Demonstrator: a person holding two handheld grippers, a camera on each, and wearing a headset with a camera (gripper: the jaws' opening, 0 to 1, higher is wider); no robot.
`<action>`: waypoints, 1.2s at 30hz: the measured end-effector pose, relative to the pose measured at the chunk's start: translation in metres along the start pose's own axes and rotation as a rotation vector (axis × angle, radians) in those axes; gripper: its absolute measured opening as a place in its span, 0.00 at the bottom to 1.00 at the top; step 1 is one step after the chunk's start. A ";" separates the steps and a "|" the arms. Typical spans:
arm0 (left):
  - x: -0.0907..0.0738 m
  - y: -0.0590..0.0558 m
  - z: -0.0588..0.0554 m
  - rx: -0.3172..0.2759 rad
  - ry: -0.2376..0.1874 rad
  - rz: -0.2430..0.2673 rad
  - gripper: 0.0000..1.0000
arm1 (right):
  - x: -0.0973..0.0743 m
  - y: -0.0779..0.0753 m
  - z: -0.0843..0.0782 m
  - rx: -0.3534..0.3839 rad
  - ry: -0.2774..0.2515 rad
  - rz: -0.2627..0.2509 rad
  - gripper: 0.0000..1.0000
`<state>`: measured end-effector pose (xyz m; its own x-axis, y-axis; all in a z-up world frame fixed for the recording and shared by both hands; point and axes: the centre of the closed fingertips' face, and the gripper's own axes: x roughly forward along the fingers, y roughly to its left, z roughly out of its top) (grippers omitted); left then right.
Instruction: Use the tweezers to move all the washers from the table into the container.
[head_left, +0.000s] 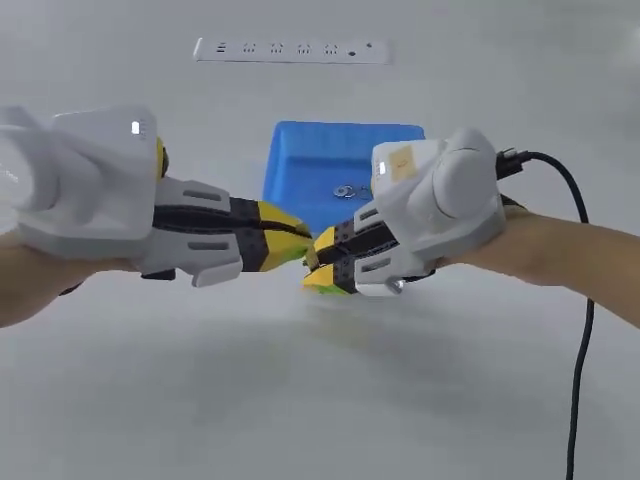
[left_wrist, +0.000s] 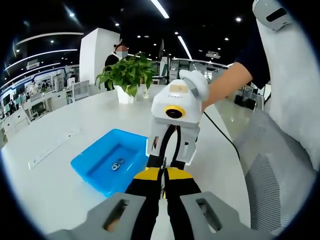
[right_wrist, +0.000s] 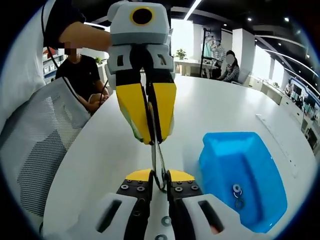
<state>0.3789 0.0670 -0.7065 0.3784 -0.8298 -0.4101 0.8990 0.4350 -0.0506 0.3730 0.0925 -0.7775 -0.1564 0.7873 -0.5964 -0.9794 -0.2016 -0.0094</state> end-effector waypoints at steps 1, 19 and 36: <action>0.000 0.000 0.000 0.001 0.000 0.001 0.06 | 0.000 0.000 0.000 -0.007 0.001 -0.001 0.12; 0.001 0.000 0.002 0.027 0.041 0.029 0.06 | -0.002 -0.003 -0.002 -0.027 0.006 -0.038 0.10; 0.000 0.004 0.009 0.048 0.052 0.042 0.08 | -0.005 -0.007 0.010 -0.014 -0.027 -0.061 0.10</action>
<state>0.3843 0.0658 -0.6980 0.4050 -0.7915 -0.4578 0.8927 0.4505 0.0107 0.3790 0.0956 -0.7666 -0.0998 0.8138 -0.5725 -0.9854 -0.1607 -0.0566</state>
